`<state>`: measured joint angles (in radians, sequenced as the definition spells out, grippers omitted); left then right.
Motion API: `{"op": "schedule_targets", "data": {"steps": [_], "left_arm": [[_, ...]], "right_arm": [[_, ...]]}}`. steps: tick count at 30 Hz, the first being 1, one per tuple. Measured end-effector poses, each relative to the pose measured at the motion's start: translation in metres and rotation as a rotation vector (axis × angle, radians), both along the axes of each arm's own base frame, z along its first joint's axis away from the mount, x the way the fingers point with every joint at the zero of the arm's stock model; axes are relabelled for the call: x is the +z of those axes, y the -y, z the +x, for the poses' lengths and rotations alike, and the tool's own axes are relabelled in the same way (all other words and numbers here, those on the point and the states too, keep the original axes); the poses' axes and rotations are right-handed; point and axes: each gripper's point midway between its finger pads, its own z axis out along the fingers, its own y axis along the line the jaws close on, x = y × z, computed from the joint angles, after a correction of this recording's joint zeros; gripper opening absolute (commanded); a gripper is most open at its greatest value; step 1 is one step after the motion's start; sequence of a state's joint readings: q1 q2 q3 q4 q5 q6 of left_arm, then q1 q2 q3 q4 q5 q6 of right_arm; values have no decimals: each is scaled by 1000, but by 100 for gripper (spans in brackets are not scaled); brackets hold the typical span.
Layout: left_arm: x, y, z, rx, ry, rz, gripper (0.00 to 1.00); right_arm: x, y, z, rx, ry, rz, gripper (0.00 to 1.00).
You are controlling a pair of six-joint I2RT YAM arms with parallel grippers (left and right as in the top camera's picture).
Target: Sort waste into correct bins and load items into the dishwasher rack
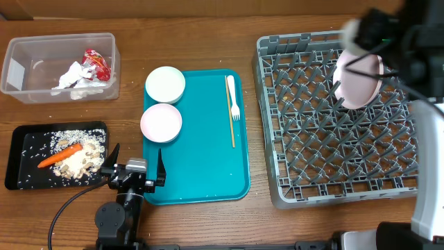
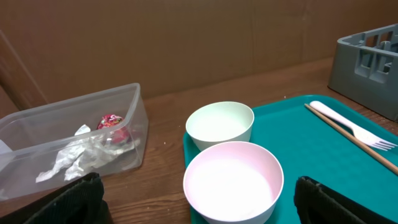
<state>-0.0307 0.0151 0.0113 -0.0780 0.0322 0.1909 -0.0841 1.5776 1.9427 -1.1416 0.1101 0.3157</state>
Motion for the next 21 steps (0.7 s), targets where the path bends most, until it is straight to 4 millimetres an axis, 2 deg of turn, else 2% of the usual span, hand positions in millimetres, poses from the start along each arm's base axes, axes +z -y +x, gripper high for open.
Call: {"op": "schedule_targets", "data": {"steps": [1,2,5,7,8,10,12,13,14,15,16,18,21], "left_arm": [[0,0,0,0,0,0,100],[0,0,0,0,0,0,100],[0,0,0,0,0,0,100],[0,0,0,0,0,0,100],[0,0,0,0,0,0,100],[0,0,0,0,0,0,100],[0,0,0,0,0,0,100],[0,0,0,0,0,0,100],[0,0,0,0,0,0,100],[0,0,0,0,0,0,100],[0,0,0,0,0,0,100],[0,0,0,0,0,0,100],[0,0,0,0,0,0,100]], "right_arm": [[-3,8,-3,-20,-15,0,54],[-12,31,-10,-79,-53,6,56],[-33,81,-27,-209,-128,21,57],[-48,103,-32,-265,-163,28,57],[-67,119,-35,-306,-206,41,57],[-95,135,-39,-346,-274,59,57],[-122,145,-41,-370,-334,75,57],[-151,151,-42,-383,-398,92,57],[-168,153,-41,-385,-428,101,58],[-188,153,-40,-384,-465,111,62],[-201,154,-39,-386,-478,116,70],[-211,152,-42,-392,-497,127,79],[-213,152,-43,-396,-498,132,83]]}}
